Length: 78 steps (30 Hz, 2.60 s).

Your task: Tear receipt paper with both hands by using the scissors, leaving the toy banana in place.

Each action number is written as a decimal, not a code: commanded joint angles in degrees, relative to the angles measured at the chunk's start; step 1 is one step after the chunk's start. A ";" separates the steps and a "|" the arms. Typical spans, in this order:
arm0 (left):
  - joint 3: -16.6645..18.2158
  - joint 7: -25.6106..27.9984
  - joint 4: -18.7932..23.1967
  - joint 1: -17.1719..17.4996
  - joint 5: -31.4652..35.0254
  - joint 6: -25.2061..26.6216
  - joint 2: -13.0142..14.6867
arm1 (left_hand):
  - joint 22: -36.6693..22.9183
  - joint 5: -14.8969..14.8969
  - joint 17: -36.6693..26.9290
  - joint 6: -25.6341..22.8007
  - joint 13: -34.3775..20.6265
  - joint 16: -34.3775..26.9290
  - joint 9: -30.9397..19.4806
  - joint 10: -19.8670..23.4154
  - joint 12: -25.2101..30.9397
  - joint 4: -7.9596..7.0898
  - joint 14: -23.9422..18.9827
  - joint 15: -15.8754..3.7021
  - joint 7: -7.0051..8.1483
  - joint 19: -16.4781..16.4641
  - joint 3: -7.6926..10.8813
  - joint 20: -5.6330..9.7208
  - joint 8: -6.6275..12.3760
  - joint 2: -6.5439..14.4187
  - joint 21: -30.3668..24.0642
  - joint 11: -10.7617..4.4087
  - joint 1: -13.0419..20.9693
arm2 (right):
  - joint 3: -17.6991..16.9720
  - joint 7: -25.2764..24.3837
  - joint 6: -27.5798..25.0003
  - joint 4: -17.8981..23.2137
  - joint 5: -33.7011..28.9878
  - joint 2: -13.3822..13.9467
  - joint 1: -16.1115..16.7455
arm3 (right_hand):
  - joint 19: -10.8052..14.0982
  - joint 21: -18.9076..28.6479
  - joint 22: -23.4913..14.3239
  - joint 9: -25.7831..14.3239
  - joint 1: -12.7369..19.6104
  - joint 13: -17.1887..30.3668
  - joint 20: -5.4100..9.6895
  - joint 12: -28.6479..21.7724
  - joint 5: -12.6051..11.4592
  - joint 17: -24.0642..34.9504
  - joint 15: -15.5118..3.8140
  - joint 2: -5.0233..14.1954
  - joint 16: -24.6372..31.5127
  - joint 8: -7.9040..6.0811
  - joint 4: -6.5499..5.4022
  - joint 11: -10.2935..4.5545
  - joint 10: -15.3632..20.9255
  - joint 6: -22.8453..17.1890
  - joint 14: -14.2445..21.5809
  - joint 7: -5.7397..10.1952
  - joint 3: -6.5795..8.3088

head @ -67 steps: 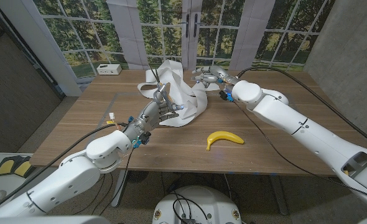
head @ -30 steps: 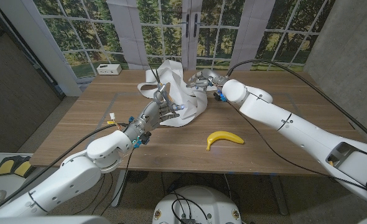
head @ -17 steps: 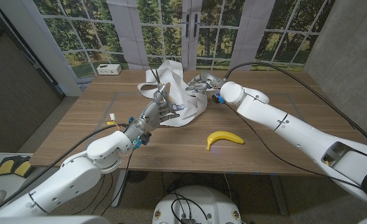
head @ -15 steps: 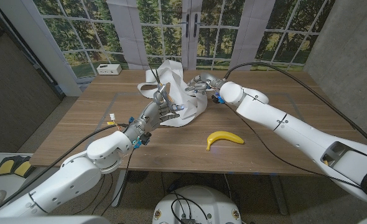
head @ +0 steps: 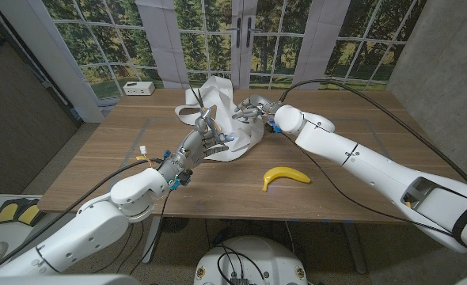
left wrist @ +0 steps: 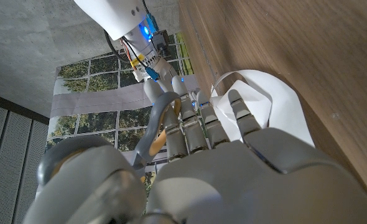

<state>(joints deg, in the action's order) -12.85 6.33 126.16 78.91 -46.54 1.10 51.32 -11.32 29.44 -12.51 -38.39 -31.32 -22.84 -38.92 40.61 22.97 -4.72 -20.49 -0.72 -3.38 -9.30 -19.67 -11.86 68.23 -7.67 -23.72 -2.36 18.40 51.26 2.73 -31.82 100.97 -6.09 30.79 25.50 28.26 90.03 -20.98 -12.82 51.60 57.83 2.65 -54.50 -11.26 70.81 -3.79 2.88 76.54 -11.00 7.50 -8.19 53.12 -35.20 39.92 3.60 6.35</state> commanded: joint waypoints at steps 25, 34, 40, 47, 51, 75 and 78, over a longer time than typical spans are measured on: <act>0.50 0.27 0.55 0.65 -0.16 0.25 0.26 | -0.24 0.42 -0.44 -3.29 -0.18 0.78 -7.78 1.40 -0.51 0.40 -0.60 0.06 -3.53 -0.70 -0.21 -0.42 8.51 -1.86 0.88 -0.22 -2.17 | 3.93 -3.51 -3.80 -2.68 -10.94 -3.27 -0.40 | 8.06 -0.26 -3.20 0.57 -1.22 12.31 4.23 -17.07 0.20 0.26 -8.44 0.27 7.50 -0.41 -0.78 -3.14 7.54 -6.13 9.93 -1.30 -0.51; 0.52 0.08 0.43 0.46 -0.37 0.34 0.24 | -0.26 0.41 -0.50 -3.34 -0.34 0.87 -7.85 1.59 -0.56 0.43 -0.72 0.02 -3.53 -0.80 -0.20 -0.42 8.65 -1.84 1.06 -0.20 -2.14 | 5.75 -3.39 -4.81 -4.37 -13.42 -4.09 -1.27 | 8.08 -0.03 -4.19 0.64 -0.44 12.91 4.66 -18.98 0.09 0.29 -8.45 0.55 8.23 -0.44 -0.32 -3.25 7.46 -6.90 10.45 -1.27 -0.12; 0.64 0.24 0.50 0.60 -0.52 0.45 0.25 | -0.27 0.40 -0.54 -3.33 -0.37 0.93 -7.93 1.57 -0.68 0.44 -0.76 0.07 -3.54 -0.86 -0.18 -0.43 8.73 -1.81 1.16 -0.26 -2.11 | 7.17 -2.05 -5.68 -6.00 -14.71 -4.83 -2.46 | 8.19 -0.05 -4.30 0.67 -0.25 12.97 4.75 -19.40 0.08 0.29 -8.43 0.53 8.38 -0.46 -0.20 -3.27 7.29 -7.13 10.48 -1.50 -0.05; 0.72 0.27 0.41 0.70 -0.46 0.23 0.12 | -0.29 0.38 -0.66 -3.39 -0.50 1.02 -7.90 1.70 -0.81 0.44 -0.86 0.02 -3.63 -0.98 -0.16 -0.43 8.80 -1.74 1.36 -0.31 -2.10 | 8.43 -0.65 -6.32 -7.79 -15.70 -5.46 -3.55 | 8.03 -0.09 -4.84 0.72 0.33 13.06 4.94 -21.08 0.07 0.28 -8.42 0.68 8.90 -0.90 0.11 -3.38 7.08 -8.99 10.51 -1.71 0.22; 0.72 0.37 0.40 0.70 -0.42 0.24 0.06 | -0.30 0.37 -0.68 -3.60 -0.57 1.05 -7.53 1.80 -0.83 0.43 -0.92 -0.06 -3.64 -1.01 -0.15 -0.43 8.66 -1.71 1.45 -0.18 -2.10 | 9.03 0.21 -6.64 -8.13 -16.26 -5.51 -4.08 | 8.19 -0.23 -4.95 0.74 0.69 13.07 4.95 -22.35 0.10 0.28 -8.40 0.78 9.25 -1.21 0.27 -3.33 6.98 -10.55 10.46 -1.52 0.41; 0.46 0.72 0.51 0.30 -0.30 0.45 -0.17 | -0.33 0.33 -0.82 -4.24 -0.59 1.22 -7.13 2.83 -0.92 0.41 -1.18 -0.04 -3.89 -1.17 -0.12 -0.43 8.75 -1.63 1.86 -0.35 -2.04 | 13.44 4.77 -7.93 -12.23 -21.28 -7.06 -6.98 | 6.81 -0.30 -6.23 0.05 4.36 12.98 5.24 -27.08 0.34 0.29 -8.44 2.93 10.55 -2.13 1.41 -3.31 4.85 -15.30 9.56 1.00 2.75; 0.52 0.31 0.31 0.27 -0.52 0.27 -0.17 | -0.34 0.31 -0.79 -4.35 -0.64 1.31 -7.28 3.22 -0.87 0.40 -1.16 -0.03 -4.05 -1.20 -0.10 -0.43 8.91 -1.58 1.96 -0.47 -2.01 | 12.69 5.44 -7.53 -12.26 -20.37 -6.96 -6.96 | 6.31 -0.25 -6.87 -1.18 7.11 12.95 5.63 -29.40 0.10 0.25 -8.42 5.35 10.81 -3.95 1.65 -3.33 4.10 -19.91 8.84 1.64 5.17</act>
<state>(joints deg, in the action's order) -12.38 6.76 126.48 79.18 -46.92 1.40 51.12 -11.31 29.44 -13.19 -38.42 -31.81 -21.51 -38.93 42.39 21.84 -4.27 -21.11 -0.71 -3.36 -10.23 -19.52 -12.17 68.23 -8.04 -21.87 -1.87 18.03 64.09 6.22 -39.70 89.99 -26.56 24.23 19.05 35.06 89.61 -27.29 -13.03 57.06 70.69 3.13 -82.31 -11.01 70.95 -6.46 6.84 86.97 -13.45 9.10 -11.45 57.77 -51.51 49.46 4.83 9.93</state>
